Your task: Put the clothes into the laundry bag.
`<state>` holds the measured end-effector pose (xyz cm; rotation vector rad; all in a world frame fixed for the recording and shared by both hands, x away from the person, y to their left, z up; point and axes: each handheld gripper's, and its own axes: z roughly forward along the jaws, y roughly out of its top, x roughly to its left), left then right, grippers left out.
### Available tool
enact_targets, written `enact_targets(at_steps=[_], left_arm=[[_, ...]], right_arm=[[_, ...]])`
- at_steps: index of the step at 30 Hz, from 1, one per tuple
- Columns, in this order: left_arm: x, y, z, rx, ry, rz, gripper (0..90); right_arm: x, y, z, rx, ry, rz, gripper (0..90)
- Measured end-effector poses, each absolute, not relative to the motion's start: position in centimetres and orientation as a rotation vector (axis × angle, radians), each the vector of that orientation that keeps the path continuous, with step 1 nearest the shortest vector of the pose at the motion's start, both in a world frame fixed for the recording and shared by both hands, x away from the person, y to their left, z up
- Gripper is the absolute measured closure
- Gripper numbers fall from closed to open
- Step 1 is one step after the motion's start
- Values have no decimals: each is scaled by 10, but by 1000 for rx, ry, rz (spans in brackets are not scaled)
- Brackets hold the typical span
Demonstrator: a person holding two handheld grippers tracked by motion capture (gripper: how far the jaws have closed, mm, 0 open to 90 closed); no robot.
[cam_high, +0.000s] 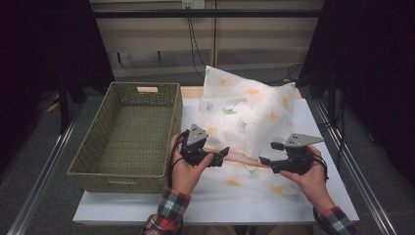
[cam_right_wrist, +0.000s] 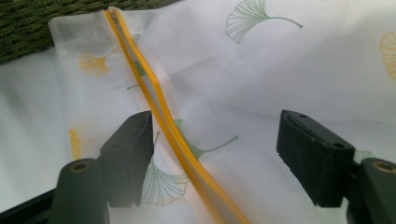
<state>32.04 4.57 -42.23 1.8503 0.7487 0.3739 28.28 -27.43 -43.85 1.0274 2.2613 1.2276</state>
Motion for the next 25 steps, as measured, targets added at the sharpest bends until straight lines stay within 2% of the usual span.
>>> enact_targets(at_steps=[5, 25], left_arm=[[320, 47, -421, 1848, 740, 379, 8], [319, 46, -423, 1869, 732, 362, 7]], right_arm=[[281, -279, -434, 1029, 2265, 1231, 210], [268, -307, -414, 1042, 2213, 1301, 124]])
